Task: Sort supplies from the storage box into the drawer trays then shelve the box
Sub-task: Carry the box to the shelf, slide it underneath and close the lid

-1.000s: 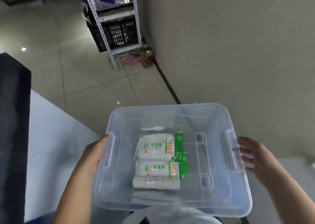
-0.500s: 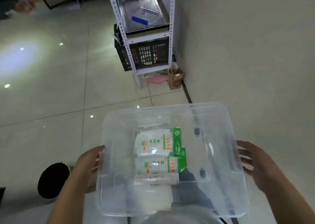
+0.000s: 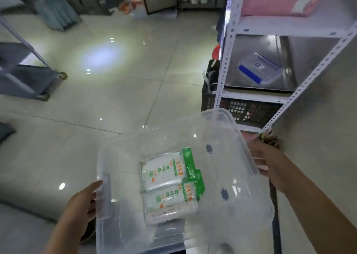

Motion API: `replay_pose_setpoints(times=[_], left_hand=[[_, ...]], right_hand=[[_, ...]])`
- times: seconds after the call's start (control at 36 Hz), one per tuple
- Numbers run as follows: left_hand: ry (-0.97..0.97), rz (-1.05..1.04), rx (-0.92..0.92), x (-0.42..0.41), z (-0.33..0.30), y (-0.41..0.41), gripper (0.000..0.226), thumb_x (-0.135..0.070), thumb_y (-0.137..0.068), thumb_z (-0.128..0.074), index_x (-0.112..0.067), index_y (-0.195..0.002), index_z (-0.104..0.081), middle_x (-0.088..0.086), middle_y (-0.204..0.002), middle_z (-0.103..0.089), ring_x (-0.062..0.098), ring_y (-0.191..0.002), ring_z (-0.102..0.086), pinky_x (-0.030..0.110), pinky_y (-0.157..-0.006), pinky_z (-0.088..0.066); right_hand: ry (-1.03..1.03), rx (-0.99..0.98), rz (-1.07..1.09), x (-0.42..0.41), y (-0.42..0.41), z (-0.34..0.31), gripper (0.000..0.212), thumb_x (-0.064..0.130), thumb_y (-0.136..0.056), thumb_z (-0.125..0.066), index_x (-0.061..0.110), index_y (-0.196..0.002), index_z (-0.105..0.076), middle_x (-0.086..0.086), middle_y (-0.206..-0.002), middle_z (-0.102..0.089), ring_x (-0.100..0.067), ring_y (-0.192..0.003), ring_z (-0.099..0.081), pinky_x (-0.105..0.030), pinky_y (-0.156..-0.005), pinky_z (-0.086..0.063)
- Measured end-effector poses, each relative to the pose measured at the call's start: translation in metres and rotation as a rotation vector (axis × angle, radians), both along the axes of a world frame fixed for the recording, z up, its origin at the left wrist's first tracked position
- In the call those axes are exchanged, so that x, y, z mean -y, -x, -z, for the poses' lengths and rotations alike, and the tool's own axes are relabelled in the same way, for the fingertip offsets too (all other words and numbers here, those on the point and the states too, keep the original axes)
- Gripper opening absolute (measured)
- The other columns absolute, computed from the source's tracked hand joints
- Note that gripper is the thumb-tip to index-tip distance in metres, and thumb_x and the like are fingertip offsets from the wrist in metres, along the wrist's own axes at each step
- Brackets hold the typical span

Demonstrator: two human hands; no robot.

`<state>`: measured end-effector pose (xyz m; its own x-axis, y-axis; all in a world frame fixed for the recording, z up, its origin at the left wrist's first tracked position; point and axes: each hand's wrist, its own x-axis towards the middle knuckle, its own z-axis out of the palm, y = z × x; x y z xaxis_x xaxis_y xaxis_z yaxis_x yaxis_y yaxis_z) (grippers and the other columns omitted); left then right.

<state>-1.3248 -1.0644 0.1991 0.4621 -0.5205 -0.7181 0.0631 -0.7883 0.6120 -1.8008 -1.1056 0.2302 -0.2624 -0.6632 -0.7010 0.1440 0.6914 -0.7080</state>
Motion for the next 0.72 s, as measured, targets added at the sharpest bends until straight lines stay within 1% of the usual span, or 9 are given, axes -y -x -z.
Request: replay_pose_setpoints(times=[0.08,0.14,0.25,0.33,0.47,0.5,0.58,0.67,0.72], left_hand=[[0.024,-0.047,-0.029,0.060,0.009,-0.016,0.032,-0.035,-0.092,-0.062,-0.015,-0.118,-0.063,0.015,-0.126,-0.061,0.036,-0.113,-0.058,0.048,-0.100,-0.042],[0.049,-0.047,-0.078,0.104,0.010,-0.030,0.032,-0.034,-0.094,-0.061,-0.016,-0.121,-0.063,0.015,-0.130,-0.058,0.037,-0.121,-0.055,0.047,-0.105,-0.038],[0.043,-0.048,-0.100,0.196,-0.006,-0.050,0.035,-0.030,-0.095,-0.059,-0.011,-0.124,-0.061,0.016,-0.117,-0.058,0.032,-0.106,-0.054,0.041,-0.095,-0.038],[0.092,-0.036,-0.076,0.270,-0.020,-0.059,0.029,-0.026,-0.097,-0.058,-0.010,-0.121,-0.060,0.017,-0.115,-0.057,0.032,-0.101,-0.052,0.041,-0.089,-0.041],[0.140,-0.006,-0.076,0.392,-0.035,-0.066,0.022,-0.023,-0.097,-0.058,-0.013,-0.116,-0.059,0.015,-0.117,-0.056,0.030,-0.105,-0.051,0.045,-0.099,-0.040],[0.145,0.005,-0.086,0.417,-0.035,-0.067,0.022,-0.024,-0.096,-0.058,-0.014,-0.116,-0.060,0.015,-0.117,-0.056,0.031,-0.106,-0.051,0.045,-0.097,-0.041],[0.151,0.050,-0.120,0.492,-0.029,-0.070,0.020,-0.024,-0.098,-0.054,-0.016,-0.115,-0.061,0.016,-0.115,-0.057,0.032,-0.099,-0.054,0.034,-0.072,-0.042],[0.129,0.073,-0.151,0.570,-0.018,-0.068,0.021,-0.024,-0.100,-0.050,-0.019,-0.117,-0.061,0.015,-0.111,-0.058,0.029,-0.083,-0.057,0.031,-0.070,-0.041],[0.107,0.097,-0.173,0.622,-0.014,-0.064,0.023,-0.024,-0.101,-0.048,-0.019,-0.120,-0.061,0.015,-0.106,-0.059,0.027,-0.080,-0.056,0.033,-0.072,-0.041]], right_hand=[[-0.004,-0.023,-0.034,0.076,-0.028,-0.004,0.030,0.041,-0.086,-0.067,0.016,-0.103,-0.070,-0.004,-0.093,-0.071,-0.024,-0.085,-0.064,-0.034,-0.067,-0.045],[-0.018,-0.019,-0.049,0.124,-0.048,-0.009,0.033,0.041,-0.086,-0.067,0.015,-0.106,-0.070,-0.003,-0.092,-0.070,-0.023,-0.085,-0.063,-0.036,-0.073,-0.047],[-0.036,-0.021,-0.016,0.205,-0.080,-0.030,0.031,0.034,-0.087,-0.066,0.013,-0.110,-0.071,-0.008,-0.105,-0.071,-0.028,-0.095,-0.064,-0.043,-0.089,-0.051],[0.027,-0.019,-0.024,0.260,-0.098,-0.048,0.027,0.036,-0.088,-0.065,0.017,-0.106,-0.070,-0.008,-0.107,-0.071,-0.028,-0.096,-0.065,-0.044,-0.087,-0.051],[0.052,-0.016,0.020,0.346,-0.104,-0.059,0.037,0.040,-0.087,-0.067,0.014,-0.112,-0.068,-0.012,-0.110,-0.071,-0.034,-0.105,-0.064,-0.054,-0.101,-0.047],[0.063,-0.014,0.041,0.365,-0.103,-0.057,0.036,0.039,-0.087,-0.067,0.012,-0.111,-0.068,-0.013,-0.110,-0.071,-0.035,-0.105,-0.064,-0.054,-0.101,-0.047],[0.065,-0.025,0.085,0.429,-0.094,-0.042,0.030,0.038,-0.088,-0.065,0.015,-0.107,-0.069,-0.011,-0.109,-0.071,-0.031,-0.101,-0.064,-0.048,-0.093,-0.050],[0.052,-0.008,0.093,0.500,-0.082,-0.022,0.030,0.043,-0.086,-0.065,0.019,-0.104,-0.072,-0.007,-0.104,-0.074,-0.030,-0.099,-0.066,-0.045,-0.086,-0.050],[0.048,0.001,0.129,0.547,-0.076,-0.013,0.024,0.045,-0.083,-0.068,0.025,-0.090,-0.078,-0.002,-0.090,-0.078,-0.027,-0.091,-0.069,-0.040,-0.077,-0.053]])
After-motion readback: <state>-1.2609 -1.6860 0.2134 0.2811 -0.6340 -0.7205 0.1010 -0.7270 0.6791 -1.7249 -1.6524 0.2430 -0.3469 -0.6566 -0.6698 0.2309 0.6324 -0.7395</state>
